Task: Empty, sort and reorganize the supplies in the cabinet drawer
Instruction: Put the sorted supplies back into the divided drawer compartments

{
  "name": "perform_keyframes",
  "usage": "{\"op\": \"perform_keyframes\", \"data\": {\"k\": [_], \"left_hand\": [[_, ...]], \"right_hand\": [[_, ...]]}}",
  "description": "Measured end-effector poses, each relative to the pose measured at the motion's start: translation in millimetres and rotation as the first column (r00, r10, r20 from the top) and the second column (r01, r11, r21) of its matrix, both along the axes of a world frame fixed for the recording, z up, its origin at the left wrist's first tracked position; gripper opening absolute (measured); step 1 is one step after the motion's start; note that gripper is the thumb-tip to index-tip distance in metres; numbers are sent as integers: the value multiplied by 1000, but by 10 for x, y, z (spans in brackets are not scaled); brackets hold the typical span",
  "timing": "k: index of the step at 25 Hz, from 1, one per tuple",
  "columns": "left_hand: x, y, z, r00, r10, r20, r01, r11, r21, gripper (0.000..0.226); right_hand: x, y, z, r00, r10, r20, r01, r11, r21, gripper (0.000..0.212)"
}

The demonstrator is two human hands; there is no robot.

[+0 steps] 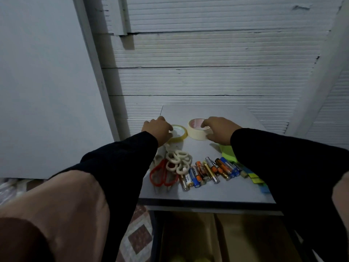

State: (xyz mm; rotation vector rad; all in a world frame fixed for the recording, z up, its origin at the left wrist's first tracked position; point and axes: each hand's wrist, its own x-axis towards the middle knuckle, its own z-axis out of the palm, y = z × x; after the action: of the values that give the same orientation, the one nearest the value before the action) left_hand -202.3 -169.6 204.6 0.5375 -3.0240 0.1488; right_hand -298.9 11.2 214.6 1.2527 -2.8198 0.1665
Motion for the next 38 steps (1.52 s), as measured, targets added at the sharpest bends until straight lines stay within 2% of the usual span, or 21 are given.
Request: {"op": "perform_keyframes", "data": {"k": [4,8,12,17,23,29,34,38], "left_hand": [[-278,6,-101,999,-36,33,39,995,-89,33],[-402,70,-176,998,-63,25,66,992,-104,24],[-431,21,-145,997,-61,-53,52,984,-170,22],[-287,6,89,988,-42,-150,16,985,-171,21],[355,230,516,976,-103,-192,82,990,-116,25],[1209,578,851,974,-145,-174,133,988,-79,31],[1914,864,834,974,-158,-163,150,987,-59,40],[2395,1051,665,987,-146,-65,147,989,7,40]], "right_hand": [[-264,-148,-182,999,-33,4,33,999,36,48],[-384,-176,-304,999,-45,7,45,998,35,43],[-394,-154,-257,998,-61,2,61,998,3,37],[-256,-51,45,997,-70,-17,68,993,-101,32],[310,242,537,1000,-23,-17,20,991,-133,29],[1115,653,831,999,23,28,-20,992,-128,27],[1756,939,778,997,61,49,-56,994,-91,28],[2191,1112,602,989,85,121,-77,995,-65,27]]}}
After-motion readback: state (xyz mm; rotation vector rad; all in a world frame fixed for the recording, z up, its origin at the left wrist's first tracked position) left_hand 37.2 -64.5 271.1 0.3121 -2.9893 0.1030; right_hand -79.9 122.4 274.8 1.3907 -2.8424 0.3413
